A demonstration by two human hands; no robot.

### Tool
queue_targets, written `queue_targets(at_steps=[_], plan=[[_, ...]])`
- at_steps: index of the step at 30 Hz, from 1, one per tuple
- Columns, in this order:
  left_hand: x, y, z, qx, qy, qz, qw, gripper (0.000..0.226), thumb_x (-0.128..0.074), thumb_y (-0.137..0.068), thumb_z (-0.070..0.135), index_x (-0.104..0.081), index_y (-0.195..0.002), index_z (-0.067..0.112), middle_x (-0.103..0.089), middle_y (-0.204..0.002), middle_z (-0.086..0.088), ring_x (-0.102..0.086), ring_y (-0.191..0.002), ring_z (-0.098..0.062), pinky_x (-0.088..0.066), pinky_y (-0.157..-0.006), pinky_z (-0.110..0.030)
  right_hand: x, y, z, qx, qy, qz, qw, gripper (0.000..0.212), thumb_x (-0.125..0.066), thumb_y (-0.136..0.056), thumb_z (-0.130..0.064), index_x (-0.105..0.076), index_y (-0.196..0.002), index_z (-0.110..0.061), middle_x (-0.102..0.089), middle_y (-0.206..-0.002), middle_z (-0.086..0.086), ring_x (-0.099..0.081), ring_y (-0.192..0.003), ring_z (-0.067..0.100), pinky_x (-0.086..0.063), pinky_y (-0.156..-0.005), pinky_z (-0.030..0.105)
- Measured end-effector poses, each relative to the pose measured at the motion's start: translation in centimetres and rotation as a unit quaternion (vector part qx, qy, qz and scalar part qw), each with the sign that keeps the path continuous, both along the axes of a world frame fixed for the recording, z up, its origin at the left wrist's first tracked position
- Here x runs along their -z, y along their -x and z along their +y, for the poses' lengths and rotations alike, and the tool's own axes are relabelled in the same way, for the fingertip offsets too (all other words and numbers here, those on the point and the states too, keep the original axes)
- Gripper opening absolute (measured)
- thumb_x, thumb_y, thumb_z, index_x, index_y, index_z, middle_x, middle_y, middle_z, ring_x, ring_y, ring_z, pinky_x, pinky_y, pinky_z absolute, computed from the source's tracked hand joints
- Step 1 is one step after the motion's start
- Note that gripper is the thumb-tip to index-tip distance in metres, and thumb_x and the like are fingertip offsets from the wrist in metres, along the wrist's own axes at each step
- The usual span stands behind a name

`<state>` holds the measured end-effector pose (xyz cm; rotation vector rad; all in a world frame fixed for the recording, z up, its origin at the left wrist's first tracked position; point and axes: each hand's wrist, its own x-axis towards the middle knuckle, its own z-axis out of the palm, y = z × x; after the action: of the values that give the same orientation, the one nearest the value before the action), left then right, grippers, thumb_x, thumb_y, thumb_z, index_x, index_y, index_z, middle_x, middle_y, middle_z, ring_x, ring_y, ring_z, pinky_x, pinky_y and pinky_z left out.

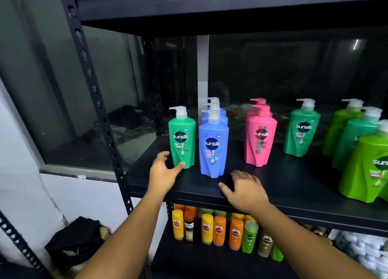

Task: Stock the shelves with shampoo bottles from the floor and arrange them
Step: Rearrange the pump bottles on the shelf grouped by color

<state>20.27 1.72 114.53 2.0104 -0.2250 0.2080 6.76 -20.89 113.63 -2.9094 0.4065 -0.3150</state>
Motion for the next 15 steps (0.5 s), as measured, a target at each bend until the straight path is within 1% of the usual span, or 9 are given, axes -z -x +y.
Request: queue_targets(at_steps=[2, 3, 4, 6, 7, 9, 11, 13, 15], plan=[[-0.7, -0.9, -0.4, 0.028, 0.028, 0.044, 0.998, 0.095, -0.088, -0.078, 0.036, -0.033, -0.153, 0.021, -0.047, -0.150, -0.012, -0.048, -0.135, -0.026, -0.044, -0.110, -0.041, -0.3, 0.3, -0.8, -0.006, -0.005, 0.065, 0.998, 0.082, -0.021, -0.094, -0.074, -0.025, -0.157, -0.022, -0.021, -0.165, -0.006, -0.013, -0.153, 0.016, -0.008, -0.125, 0.047], [-0.9, -1.1, -0.6, 0.043, 0.036, 0.052, 0.997, 0.103, -0.089, -0.077, 0.035, -0.026, -0.157, 0.022, -0.043, -0.153, -0.012, -0.046, -0.138, -0.026, -0.042, -0.112, -0.041, -0.4, 0.5, -1.0, -0.009, -0.006, 0.081, 0.997, 0.085, -0.017, -0.093, -0.076, -0.019, -0.159, -0.023, -0.014, -0.167, -0.007, -0.007, -0.154, 0.014, -0.003, -0.125, 0.048], [-0.9, -1.3, -0.8, 0.053, 0.041, 0.053, 0.996, 0.108, -0.089, -0.076, 0.034, -0.021, -0.159, 0.023, -0.042, -0.155, -0.010, -0.045, -0.139, -0.024, -0.042, -0.113, -0.040, -0.3, 0.6, -1.1, -0.013, -0.005, 0.089, 0.996, 0.086, -0.014, -0.093, -0.076, -0.016, -0.160, -0.023, -0.010, -0.167, -0.007, -0.003, -0.154, 0.014, 0.000, -0.125, 0.048], [-0.8, -1.6, -1.2, 0.062, 0.046, 0.045, 0.996, 0.111, -0.089, -0.077, 0.031, -0.016, -0.160, 0.026, -0.045, -0.153, -0.005, -0.048, -0.136, -0.020, -0.043, -0.112, -0.038, -0.2, 0.6, -1.2, -0.016, 0.000, 0.095, 0.995, 0.086, -0.011, -0.093, -0.076, -0.012, -0.160, -0.022, -0.006, -0.168, -0.007, 0.001, -0.155, 0.013, 0.003, -0.124, 0.049], [-0.7, -1.6, -1.3, 0.062, 0.052, 0.037, 0.996, 0.111, -0.089, -0.077, 0.030, -0.016, -0.160, 0.028, -0.049, -0.149, -0.002, -0.051, -0.132, -0.017, -0.044, -0.110, -0.037, -0.2, 0.6, -1.2, -0.016, 0.004, 0.097, 0.995, 0.086, -0.010, -0.093, -0.076, -0.011, -0.160, -0.022, -0.005, -0.168, -0.007, 0.002, -0.155, 0.013, 0.003, -0.124, 0.049], [-0.7, -1.5, -1.6, 0.066, 0.064, 0.020, 0.996, 0.106, -0.089, -0.077, 0.026, -0.020, -0.157, 0.030, -0.056, -0.139, 0.005, -0.057, -0.122, -0.012, -0.048, -0.102, -0.031, -0.1, 0.4, -1.2, -0.014, 0.010, 0.102, 0.995, 0.087, -0.009, -0.092, -0.076, -0.010, -0.160, -0.022, -0.004, -0.168, -0.008, 0.003, -0.154, 0.013, 0.003, -0.124, 0.049], [-1.1, -1.5, -1.9, 0.078, 0.070, 0.008, 0.994, 0.097, -0.089, -0.076, 0.023, -0.028, -0.150, 0.034, -0.060, -0.130, 0.012, -0.060, -0.115, -0.008, -0.047, -0.093, -0.025, -0.1, 0.4, -1.2, -0.014, 0.012, 0.107, 0.994, 0.087, -0.009, -0.092, -0.076, -0.009, -0.161, -0.022, -0.003, -0.168, -0.008, 0.003, -0.154, 0.013, 0.002, -0.125, 0.048], [-1.6, -1.6, -2.1, 0.089, 0.068, 0.003, 0.994, 0.091, -0.090, -0.075, 0.021, -0.032, -0.144, 0.037, -0.061, -0.124, 0.017, -0.061, -0.111, -0.004, -0.048, -0.090, -0.021, 0.0, 0.3, -1.2, -0.014, 0.014, 0.106, 0.994, 0.087, -0.008, -0.092, -0.076, -0.009, -0.161, -0.022, -0.003, -0.168, -0.008, 0.003, -0.154, 0.013, 0.002, -0.125, 0.048], [-1.9, -1.5, -2.1, 0.097, 0.063, 0.004, 0.993, 0.091, -0.090, -0.074, 0.019, -0.033, -0.143, 0.037, -0.061, -0.119, 0.021, -0.060, -0.105, 0.004, -0.047, -0.081, -0.010, 0.1, 0.2, -1.2, -0.013, 0.016, 0.104, 0.994, 0.087, -0.008, -0.092, -0.076, -0.009, -0.161, -0.023, -0.003, -0.168, -0.009, 0.003, -0.154, 0.012, 0.002, -0.125, 0.047]])
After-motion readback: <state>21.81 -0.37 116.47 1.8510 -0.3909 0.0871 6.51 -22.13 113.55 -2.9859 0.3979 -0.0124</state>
